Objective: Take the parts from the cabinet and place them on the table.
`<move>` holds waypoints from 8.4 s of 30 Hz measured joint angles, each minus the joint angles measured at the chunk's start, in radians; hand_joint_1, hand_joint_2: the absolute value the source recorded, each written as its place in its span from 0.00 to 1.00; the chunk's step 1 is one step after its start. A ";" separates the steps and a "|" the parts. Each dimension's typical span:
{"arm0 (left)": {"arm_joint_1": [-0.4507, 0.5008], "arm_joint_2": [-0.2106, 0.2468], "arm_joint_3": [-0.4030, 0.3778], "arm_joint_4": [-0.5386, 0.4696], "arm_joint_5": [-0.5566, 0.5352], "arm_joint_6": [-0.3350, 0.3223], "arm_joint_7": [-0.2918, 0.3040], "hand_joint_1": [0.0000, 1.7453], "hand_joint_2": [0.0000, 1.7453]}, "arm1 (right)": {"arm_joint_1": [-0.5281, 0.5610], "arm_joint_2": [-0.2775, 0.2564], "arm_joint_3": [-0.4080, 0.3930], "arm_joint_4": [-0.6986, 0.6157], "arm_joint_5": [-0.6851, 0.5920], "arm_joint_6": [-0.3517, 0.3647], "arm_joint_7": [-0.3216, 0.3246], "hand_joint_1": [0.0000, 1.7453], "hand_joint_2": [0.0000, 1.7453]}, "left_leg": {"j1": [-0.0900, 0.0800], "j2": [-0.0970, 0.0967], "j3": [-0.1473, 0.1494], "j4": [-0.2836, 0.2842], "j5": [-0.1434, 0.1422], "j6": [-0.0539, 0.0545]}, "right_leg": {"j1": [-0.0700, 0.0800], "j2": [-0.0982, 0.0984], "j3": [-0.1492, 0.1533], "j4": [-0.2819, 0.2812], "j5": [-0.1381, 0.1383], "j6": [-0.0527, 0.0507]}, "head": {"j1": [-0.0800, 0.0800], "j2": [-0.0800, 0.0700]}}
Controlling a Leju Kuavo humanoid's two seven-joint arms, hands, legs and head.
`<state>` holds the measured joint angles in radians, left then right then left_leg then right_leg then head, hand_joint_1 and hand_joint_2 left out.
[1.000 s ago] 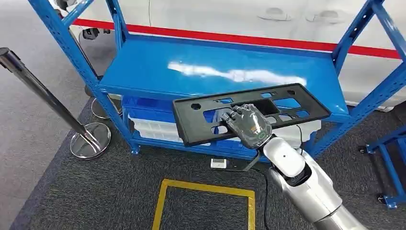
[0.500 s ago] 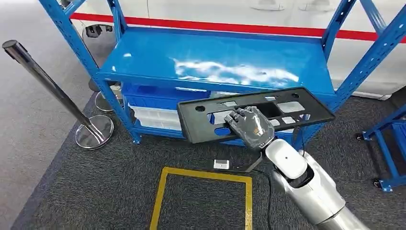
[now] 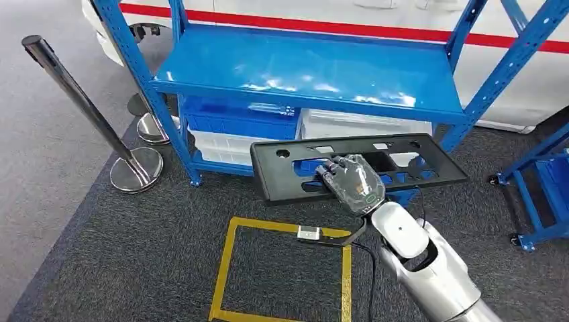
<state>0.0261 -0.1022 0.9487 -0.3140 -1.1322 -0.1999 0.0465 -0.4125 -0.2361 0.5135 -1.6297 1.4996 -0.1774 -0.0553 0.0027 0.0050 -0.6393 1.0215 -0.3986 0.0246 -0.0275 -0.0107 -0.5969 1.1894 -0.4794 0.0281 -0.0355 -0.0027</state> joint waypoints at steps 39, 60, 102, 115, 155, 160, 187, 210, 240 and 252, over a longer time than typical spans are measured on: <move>0.012 -0.015 -0.026 -0.016 -0.163 -0.025 -0.011 0.00 1.00 | 0.080 0.003 -0.080 -0.070 0.002 0.010 -0.011 1.00 1.00 | 0.001 0.002 -0.050 0.089 -0.086 -0.050 | 0.008 -0.002 0.044 -0.159 -0.018 -0.061 | 0.000 0.000; -0.006 -0.020 0.022 -0.016 -0.205 -0.028 0.008 0.00 1.00 | 0.027 0.010 -0.069 -0.017 -0.031 0.016 -0.032 1.00 1.00 | -0.005 -0.055 0.088 -0.020 -0.051 0.008 | 0.008 0.007 -0.092 0.058 -0.044 -0.013 | 0.000 0.000; -0.035 0.000 0.177 -0.014 -0.225 -0.010 0.059 0.00 1.00 | -0.059 -0.021 0.122 0.098 -0.086 0.068 -0.035 1.00 1.00 | 0.000 -0.022 -0.111 0.247 -0.129 -0.064 | 0.003 -0.035 0.022 -0.145 -0.010 -0.050 | 0.000 0.000; -0.020 0.020 0.177 -0.006 -0.259 0.005 0.005 0.00 1.00 | -0.078 -0.033 0.143 0.101 -0.084 0.064 -0.026 1.00 1.00 | -0.001 -0.016 0.039 -0.027 0.002 0.004 | 0.005 -0.056 0.034 -0.119 -0.055 -0.014 | -0.001 0.000; -0.019 0.028 0.145 0.027 -0.393 0.005 0.028 0.00 1.00 | 0.157 -0.061 0.063 -0.043 -0.029 0.012 -0.001 1.00 1.00 | -0.011 -0.120 0.024 0.019 -0.025 -0.005 | 0.000 0.077 -0.013 -0.142 0.019 -0.012 | -0.002 0.000; -0.015 0.037 0.145 0.031 -0.380 0.007 0.016 0.00 1.00 | 0.140 -0.061 0.059 -0.119 -0.034 0.069 0.000 1.00 1.00 | -0.002 -0.111 0.017 0.037 -0.039 -0.031 | 0.001 0.030 -0.002 -0.149 0.021 -0.040 | -0.002 0.000; -0.043 0.018 0.212 0.032 -0.333 -0.022 0.034 0.00 1.00 | 0.014 -0.055 -0.009 -0.103 -0.204 0.097 -0.041 1.00 1.00 | 0.001 -0.142 0.028 0.023 -0.041 -0.012 | -0.005 0.076 -0.017 -0.136 0.016 -0.009 | -0.002 0.000; -0.050 0.005 0.296 0.018 -0.298 -0.047 -0.015 0.00 1.00 | -0.111 -0.050 -0.005 -0.026 -0.247 0.131 -0.065 1.00 1.00 | -0.012 -0.042 0.026 -0.008 -0.006 0.031 | 0.012 0.003 -0.083 0.108 -0.148 -0.008 | -0.001 0.000; -0.053 -0.029 0.327 -0.007 -0.310 -0.071 -0.031 0.00 1.00 | -0.185 -0.052 0.032 0.027 -0.272 0.158 -0.071 1.00 1.00 | -0.010 -0.041 0.013 0.000 -0.006 0.033 | 0.009 -0.004 -0.052 0.053 -0.132 0.001 | -0.002 0.000; -0.037 -0.024 0.346 -0.007 -0.301 -0.106 -0.106 0.00 1.00 | -0.229 -0.047 0.098 0.059 -0.276 0.161 -0.074 1.00 1.00 | 0.000 -0.155 -0.007 0.023 -0.015 -0.014 | -0.003 0.034 0.017 -0.171 0.013 -0.026 | -0.003 0.000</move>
<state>-0.0109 -0.1259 1.2947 -0.3208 -1.4332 -0.3063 -0.0595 -0.6418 -0.2827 0.6111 -1.5705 1.2238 -0.0164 -0.1289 0.0027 -0.1497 -0.6460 1.0443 -0.4132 0.0107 -0.0308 0.0232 -0.5803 1.0182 -0.4668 0.0023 -0.0382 -0.0027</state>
